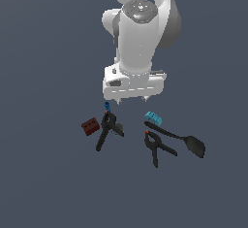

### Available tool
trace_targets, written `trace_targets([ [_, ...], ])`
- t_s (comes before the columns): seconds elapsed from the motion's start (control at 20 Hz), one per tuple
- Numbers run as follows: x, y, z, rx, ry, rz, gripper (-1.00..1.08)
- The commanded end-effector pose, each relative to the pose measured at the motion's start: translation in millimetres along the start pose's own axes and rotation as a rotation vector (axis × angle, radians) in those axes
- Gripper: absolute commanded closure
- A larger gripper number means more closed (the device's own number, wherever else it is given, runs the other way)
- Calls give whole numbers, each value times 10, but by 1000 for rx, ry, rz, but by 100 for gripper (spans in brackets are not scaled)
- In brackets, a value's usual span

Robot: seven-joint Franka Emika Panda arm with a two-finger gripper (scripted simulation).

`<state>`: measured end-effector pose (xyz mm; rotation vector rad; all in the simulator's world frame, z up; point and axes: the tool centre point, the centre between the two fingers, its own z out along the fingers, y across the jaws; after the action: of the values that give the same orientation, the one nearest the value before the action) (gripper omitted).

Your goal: Pick up a designated object from a clutter of objects.

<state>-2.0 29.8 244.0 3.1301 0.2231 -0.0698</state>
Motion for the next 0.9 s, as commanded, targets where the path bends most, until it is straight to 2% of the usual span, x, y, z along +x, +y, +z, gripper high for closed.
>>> trace_targets([
  [0.0, 14, -118, 175, -8, 2, -65, -92],
  [0.55, -85, -845, 1129, -28, 22, -450, -92],
  [0.85, -219, -1163, 1490, -24, 33, -612, -92],
])
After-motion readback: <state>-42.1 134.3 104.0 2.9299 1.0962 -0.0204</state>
